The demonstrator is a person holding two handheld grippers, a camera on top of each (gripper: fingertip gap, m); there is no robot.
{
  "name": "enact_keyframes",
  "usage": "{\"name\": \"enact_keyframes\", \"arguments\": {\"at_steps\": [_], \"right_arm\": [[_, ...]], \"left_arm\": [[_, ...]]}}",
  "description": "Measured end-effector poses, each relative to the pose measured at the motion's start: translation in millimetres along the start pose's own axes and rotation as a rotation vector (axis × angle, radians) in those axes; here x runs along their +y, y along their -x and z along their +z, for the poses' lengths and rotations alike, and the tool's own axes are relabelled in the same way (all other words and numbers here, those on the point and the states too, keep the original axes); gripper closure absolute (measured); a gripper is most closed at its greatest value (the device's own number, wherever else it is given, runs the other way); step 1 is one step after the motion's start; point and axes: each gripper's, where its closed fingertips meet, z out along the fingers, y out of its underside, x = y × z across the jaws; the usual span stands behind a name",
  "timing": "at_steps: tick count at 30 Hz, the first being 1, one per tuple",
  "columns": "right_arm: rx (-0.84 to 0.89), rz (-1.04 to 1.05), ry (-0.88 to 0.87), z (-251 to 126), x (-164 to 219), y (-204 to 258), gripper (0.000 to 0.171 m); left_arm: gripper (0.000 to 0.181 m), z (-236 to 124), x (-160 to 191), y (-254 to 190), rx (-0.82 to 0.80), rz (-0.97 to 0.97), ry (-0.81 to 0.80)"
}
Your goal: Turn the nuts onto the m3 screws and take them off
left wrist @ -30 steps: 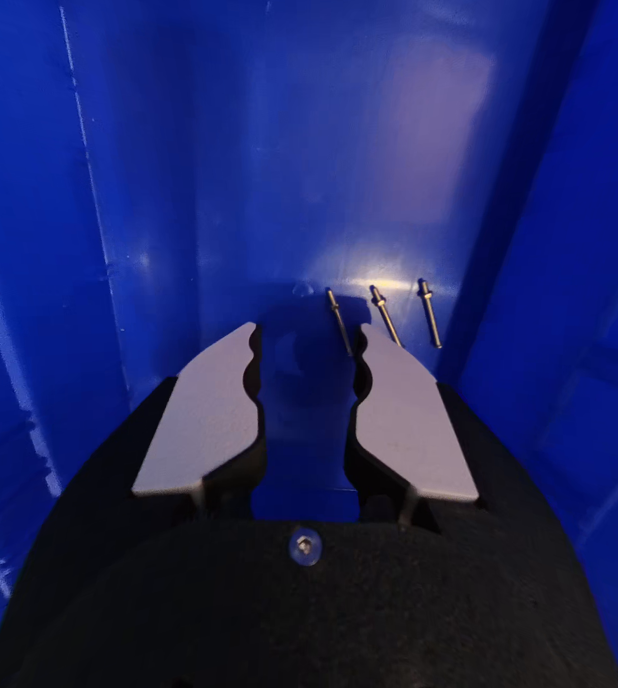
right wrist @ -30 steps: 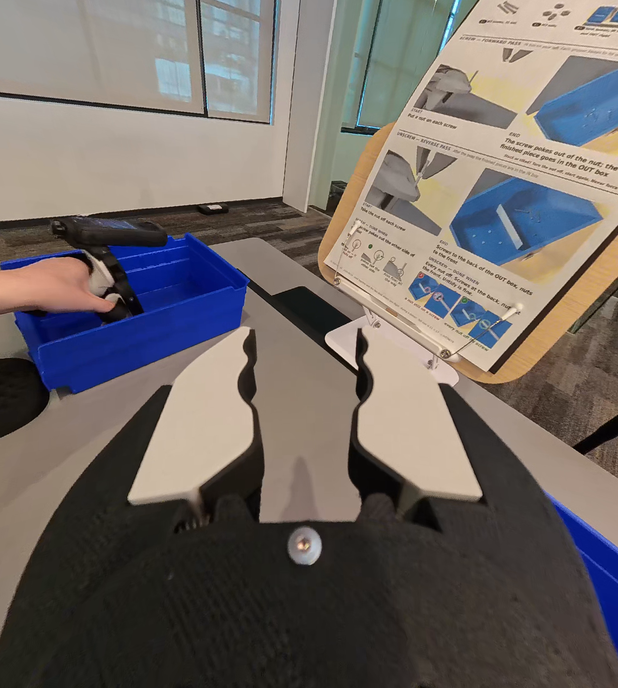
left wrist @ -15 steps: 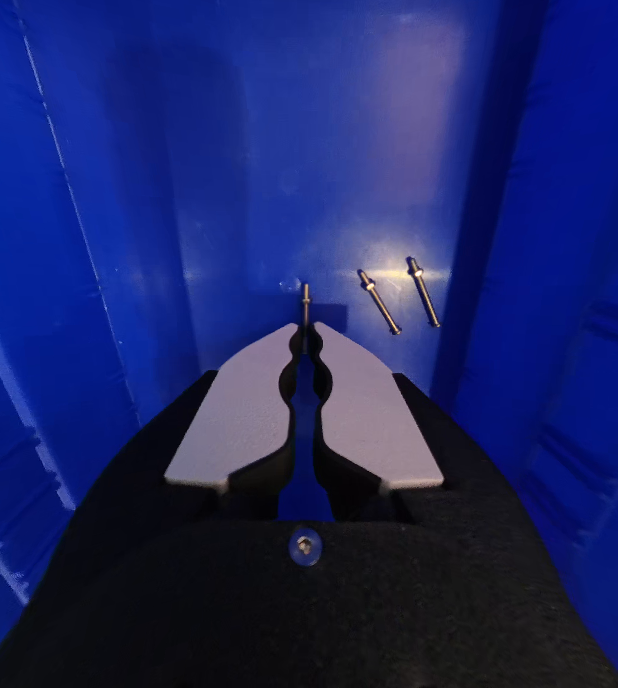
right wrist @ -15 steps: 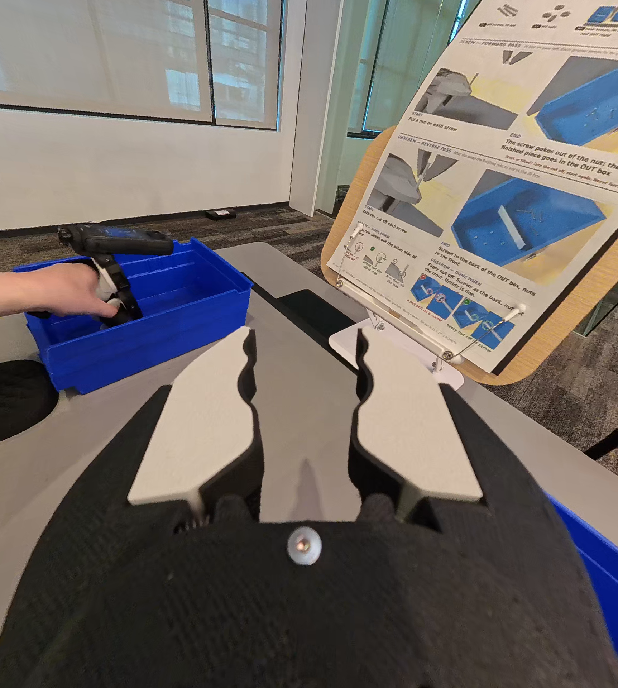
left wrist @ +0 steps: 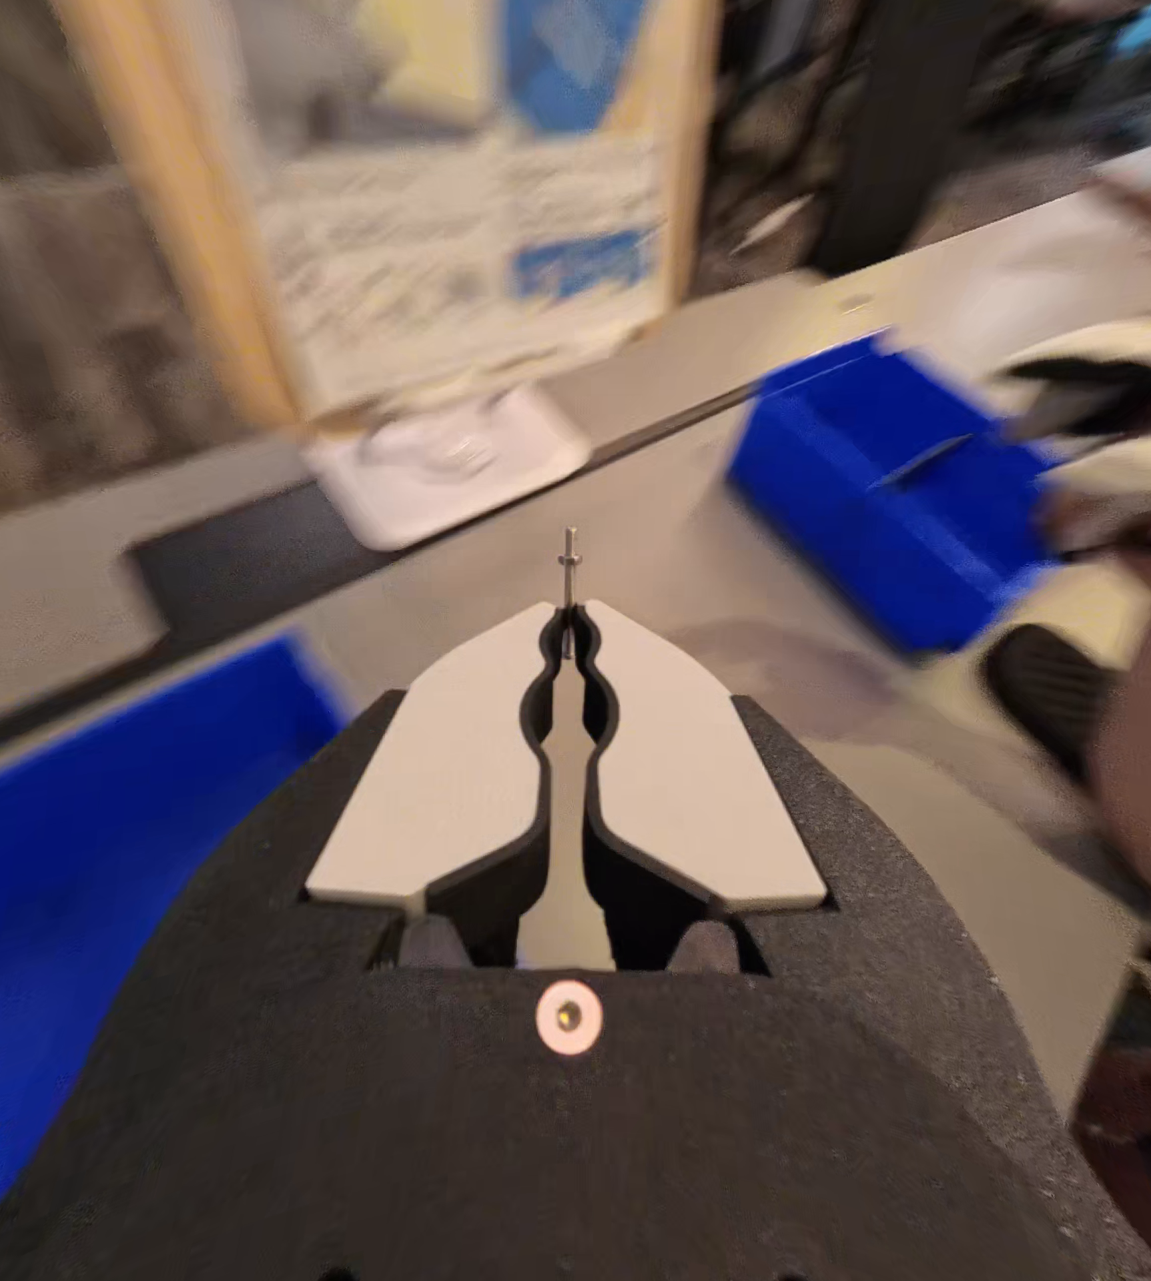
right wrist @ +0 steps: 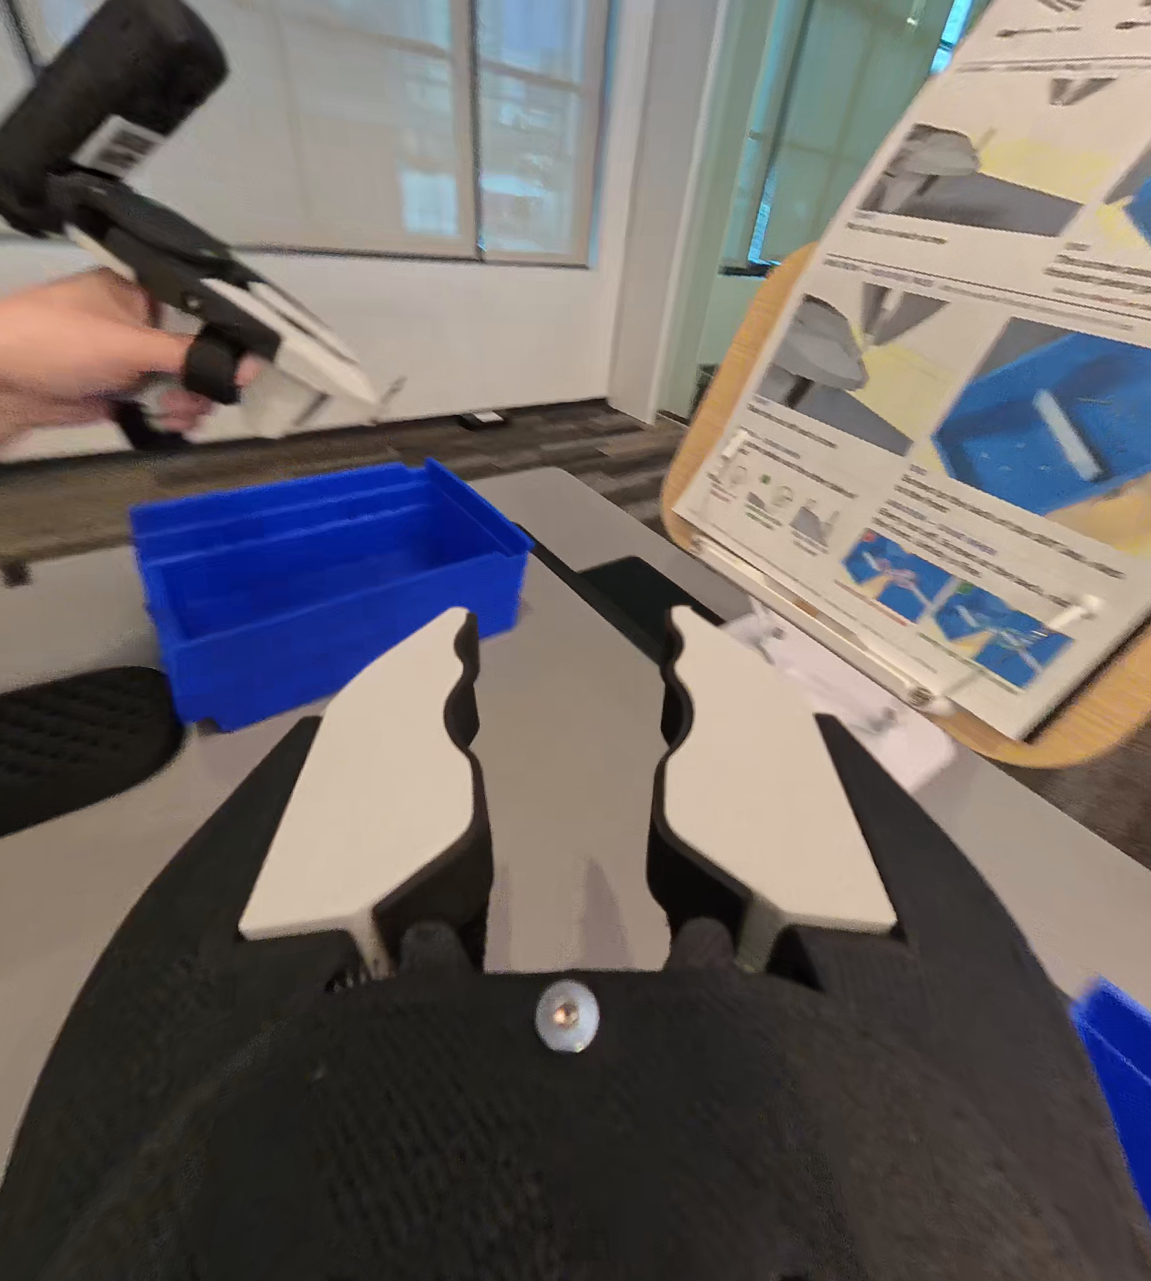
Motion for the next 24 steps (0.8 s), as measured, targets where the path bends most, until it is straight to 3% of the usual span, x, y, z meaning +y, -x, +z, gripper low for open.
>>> {"name": "enact_keyframes", "arguments": {"at_steps": [2, 5, 8, 10, 12, 16, 24], "right_arm": [[-0.126, 0.077, -0.063, -1.8, -11.2, 17.2, 0.121], [-0.271, 0.176, -0.18, -21.7, -38.0, 33.9, 0.124], [-0.242, 0.209, -0.27, -52.0, -63.1, 24.7, 0.131], [-0.17, 0.181, -0.289, -63.0, -76.6, 6.4, 0.143], [-0.147, 0.171, -0.232, -62.1, -81.9, -11.6, 0.144], [-0.311, 0.205, -0.127, -54.9, -70.6, -10.0, 0.138], [-0.411, 0.323, -0.165, -37.6, -38.4, -23.7, 0.153]], "left_arm": [[0.179, 13.3, -31.0, -69.3, 0.2, 0.073, -0.117], [0.179, 35.6, -46.3, -152.6, 0.445, 0.146, -0.213], [0.179, 58.1, -47.5, -199.9, 0.596, 0.159, -0.258], [0.179, 70.1, -45.0, -212.8, 0.641, 0.169, -0.264], [0.179, 80.0, -39.3, -217.8, 0.668, 0.175, -0.249], [0.179, 87.1, -43.5, -215.0, 0.691, 0.154, -0.251], [0.179, 87.2, -39.4, -207.1, 0.737, 0.125, -0.245]]}}
